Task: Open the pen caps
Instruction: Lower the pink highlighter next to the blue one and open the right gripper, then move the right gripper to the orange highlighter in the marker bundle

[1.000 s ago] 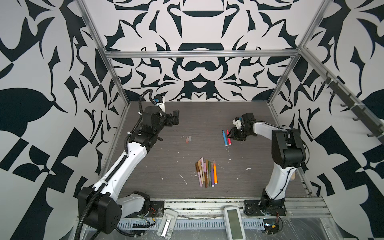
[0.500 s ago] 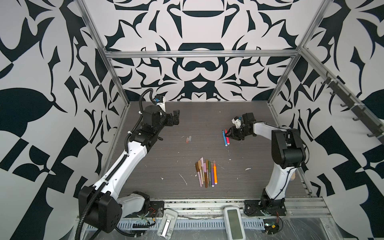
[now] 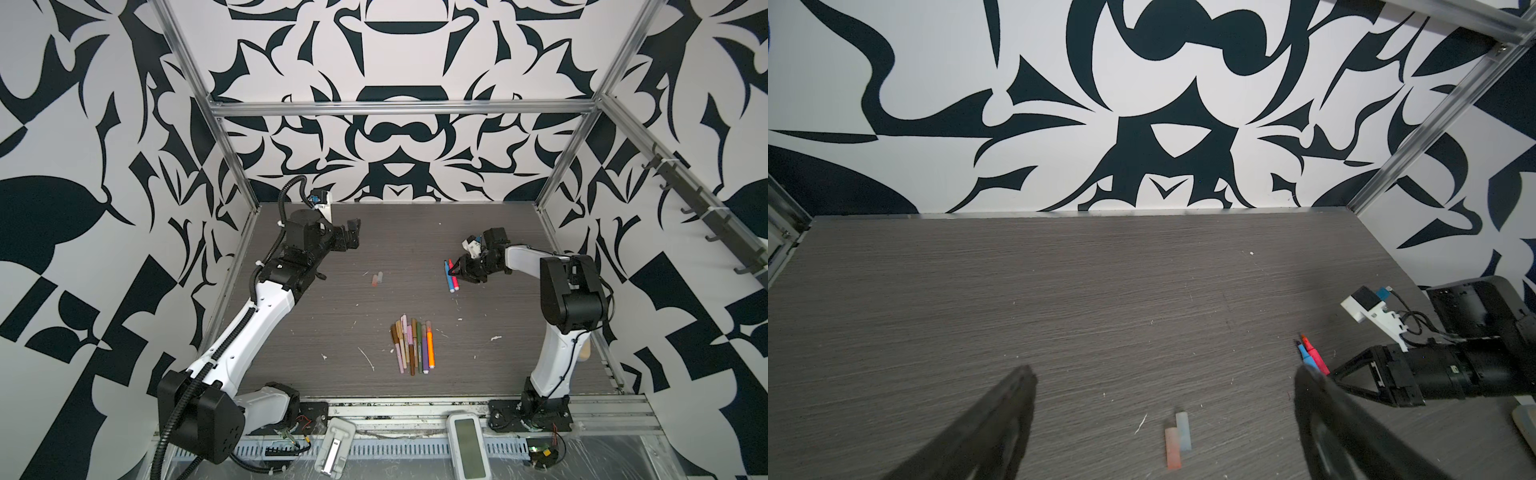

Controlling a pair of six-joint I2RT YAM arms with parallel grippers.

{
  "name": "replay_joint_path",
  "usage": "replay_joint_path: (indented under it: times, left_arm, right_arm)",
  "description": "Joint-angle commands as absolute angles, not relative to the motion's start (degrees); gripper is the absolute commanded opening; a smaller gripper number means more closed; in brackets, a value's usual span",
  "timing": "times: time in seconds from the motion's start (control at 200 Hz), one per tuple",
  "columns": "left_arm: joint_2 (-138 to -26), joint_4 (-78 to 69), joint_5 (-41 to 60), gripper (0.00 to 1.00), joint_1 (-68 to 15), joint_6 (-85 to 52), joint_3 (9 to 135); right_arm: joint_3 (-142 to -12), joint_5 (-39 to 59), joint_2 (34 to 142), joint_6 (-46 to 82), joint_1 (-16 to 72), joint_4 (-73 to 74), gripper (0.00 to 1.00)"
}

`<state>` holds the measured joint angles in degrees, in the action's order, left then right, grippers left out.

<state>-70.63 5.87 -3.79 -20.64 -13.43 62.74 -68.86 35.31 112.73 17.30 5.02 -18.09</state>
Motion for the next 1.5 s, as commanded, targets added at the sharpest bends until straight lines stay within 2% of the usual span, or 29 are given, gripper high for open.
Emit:
replay_joint_path:
  times: [0.0, 0.13, 0.315, 0.43, 0.58, 0.695, 0.805, 0.895, 0.99, 1.13, 1.27, 1.495]
  left_arm:
    - [-70.8, 6.7, -3.3, 0.99, -20.5, -12.9, 64.4]
    - [-71.0, 6.6, -3.9, 0.99, -20.5, -13.2, 63.9]
    - [-70.4, 8.3, -4.5, 0.99, -20.5, -18.4, 64.4]
    - [-69.5, 12.5, -2.4, 0.99, -20.5, -24.1, 66.0]
    - [-67.6, 17.3, -0.5, 0.99, -20.5, -27.0, 64.8]
    - [-63.5, 18.4, 0.1, 0.99, -20.4, -32.5, 61.1]
    - [-62.5, 19.5, 4.9, 0.99, -20.1, -33.8, 60.2]
    - [-64.7, 23.0, 0.1, 0.99, -20.1, -38.0, 61.5]
    - [-70.6, 33.8, -5.9, 0.99, -20.0, -41.8, 67.9]
    - [-77.9, 38.1, -1.4, 0.99, -19.4, -37.1, 72.9]
    - [-79.1, 35.6, 2.6, 0.99, -19.1, -36.2, 70.4]
    - [-75.1, 29.5, 3.9, 0.99, -18.0, -35.0, 66.7]
  right_arm:
    - [-68.8, 31.8, 110.4, 17.5, 5.3, -18.6, 0.47]
    - [-67.9, 28.0, 106.8, 17.8, 5.3, -19.1, 0.55]
    - [-65.4, 23.2, 96.5, 18.1, 5.7, -22.7, 0.56]
    - [-62.2, 18.4, 87.9, 17.5, 9.4, -27.6, 0.56]
    - [-54.0, 9.2, 78.5, 22.2, 25.3, -30.8, 0.53]
    - [-47.4, 1.9, 74.1, 32.0, 41.7, -29.4, 0.51]
    - [-43.5, -3.9, 72.2, 41.2, 52.7, -28.1, 0.47]
    - [-42.9, -6.5, 72.9, 45.2, 58.8, -28.6, 0.46]
    - [-42.8, -6.2, 75.4, 46.3, 60.6, -29.2, 0.45]
    - [-42.2, -5.7, 77.1, 47.5, 60.9, -28.7, 0.42]
    - [-40.5, -6.1, 76.7, 49.5, 61.0, -27.9, 0.33]
    - [-37.8, -5.5, 76.2, 50.7, 61.0, -25.8, 0.31]
